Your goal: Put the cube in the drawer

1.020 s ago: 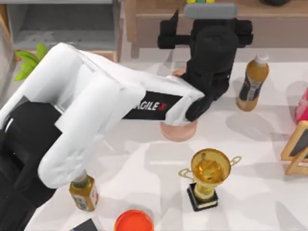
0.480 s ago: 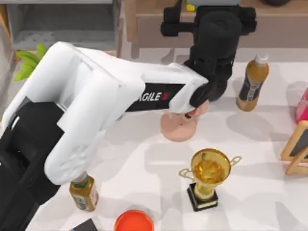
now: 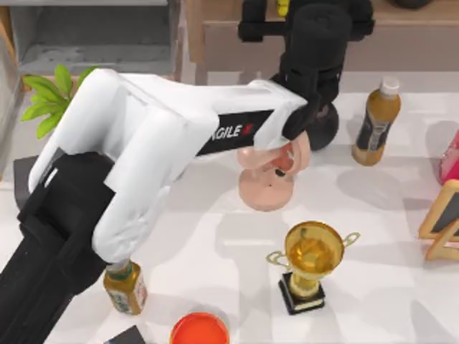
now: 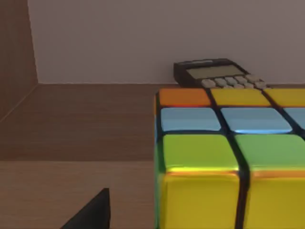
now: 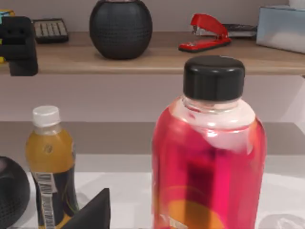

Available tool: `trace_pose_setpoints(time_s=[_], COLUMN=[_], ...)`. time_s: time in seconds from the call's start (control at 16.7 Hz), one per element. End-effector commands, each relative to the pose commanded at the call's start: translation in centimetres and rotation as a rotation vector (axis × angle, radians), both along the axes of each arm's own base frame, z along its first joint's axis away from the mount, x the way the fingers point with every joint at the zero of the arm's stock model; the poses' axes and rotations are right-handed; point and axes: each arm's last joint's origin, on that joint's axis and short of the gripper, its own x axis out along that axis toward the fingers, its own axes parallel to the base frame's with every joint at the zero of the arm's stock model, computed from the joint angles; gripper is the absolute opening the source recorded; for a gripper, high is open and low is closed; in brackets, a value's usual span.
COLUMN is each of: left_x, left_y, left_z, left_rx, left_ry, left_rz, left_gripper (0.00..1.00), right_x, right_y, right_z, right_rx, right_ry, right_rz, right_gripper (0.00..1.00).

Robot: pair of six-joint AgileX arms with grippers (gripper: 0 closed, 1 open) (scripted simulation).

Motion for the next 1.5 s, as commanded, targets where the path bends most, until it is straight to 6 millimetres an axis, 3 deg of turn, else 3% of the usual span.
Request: trace_pose_setpoints(time_s=[0.18, 0.96, 1.5], left_x=[0.00, 0.00, -0.16], left_y=[0.00, 0.00, -0.18], left_z=[0.00, 0.00, 0.09], left_rx=[0.000, 0.000, 0.000], left_ry=[0.000, 0.000, -0.001], left_rz=[0.000, 0.000, -0.004], left_gripper=[1.00, 0.02, 0.00], right_x=[0.00, 0.00, 0.00], right_y=[0.00, 0.00, 0.00], right_z=[0.00, 0.00, 0.00], right_rx=[0.000, 0.000, 0.000], right_ry=[0.000, 0.000, 0.000], right_rz=[0.000, 0.000, 0.000], right_gripper=[1.00, 1.00, 1.00])
